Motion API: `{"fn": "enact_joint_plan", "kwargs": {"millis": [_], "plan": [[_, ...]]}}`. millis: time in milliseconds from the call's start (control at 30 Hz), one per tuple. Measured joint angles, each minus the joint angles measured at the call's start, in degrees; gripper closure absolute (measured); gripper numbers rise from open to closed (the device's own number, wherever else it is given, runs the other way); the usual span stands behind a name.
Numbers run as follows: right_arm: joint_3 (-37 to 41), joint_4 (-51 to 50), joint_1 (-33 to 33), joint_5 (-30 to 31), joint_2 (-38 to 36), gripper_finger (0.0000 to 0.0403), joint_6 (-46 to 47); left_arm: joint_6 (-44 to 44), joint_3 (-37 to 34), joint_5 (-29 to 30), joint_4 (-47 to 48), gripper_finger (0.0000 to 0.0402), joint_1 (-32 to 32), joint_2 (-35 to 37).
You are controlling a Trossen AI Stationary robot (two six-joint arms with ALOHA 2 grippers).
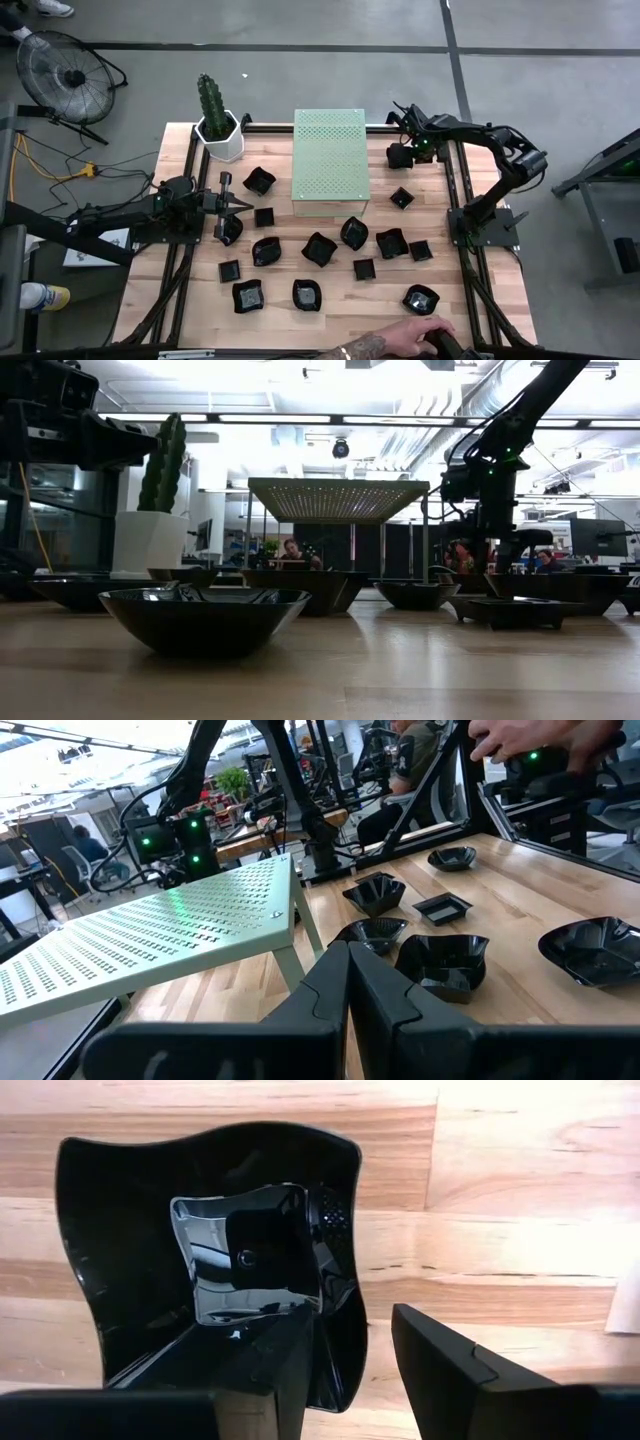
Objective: Pick & Place Mini shaped plates
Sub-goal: Put the black distorted square plate on the shelf
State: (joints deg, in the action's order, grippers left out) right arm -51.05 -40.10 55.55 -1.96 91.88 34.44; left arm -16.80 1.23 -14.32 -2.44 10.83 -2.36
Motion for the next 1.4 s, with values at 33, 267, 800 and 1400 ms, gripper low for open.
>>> {"fn": "enact_joint_plan", "kwargs": {"millis": [33, 267, 800, 1400], "plan": [[0.0, -0.02, 0.0, -0.02, 0.0, 0.0277, -0.01, 0.01, 0.01, 0.0, 0.0, 0.0399, 0.0, -0.01], [0.0, 0.01, 0.0, -0.47, -0.02, 0.0346, -1.4, 0.0, 0.0, 0.0, 0.0, 0.0399, 0.0, 0.0], [0.04, -1.77, -0.02, -0.42, -6.54, 0.0399, -0.91, 0.0, 0.01, 0.01, 0.0, 0.0399, 0.01, -0.01], [-3.14, -4.17, -1.66, -5.17, -21.98, 0.0402, 7.21, 0.01, -0.01, 0.0, 0.0, 0.0399, 0.0, -0.01]]}}
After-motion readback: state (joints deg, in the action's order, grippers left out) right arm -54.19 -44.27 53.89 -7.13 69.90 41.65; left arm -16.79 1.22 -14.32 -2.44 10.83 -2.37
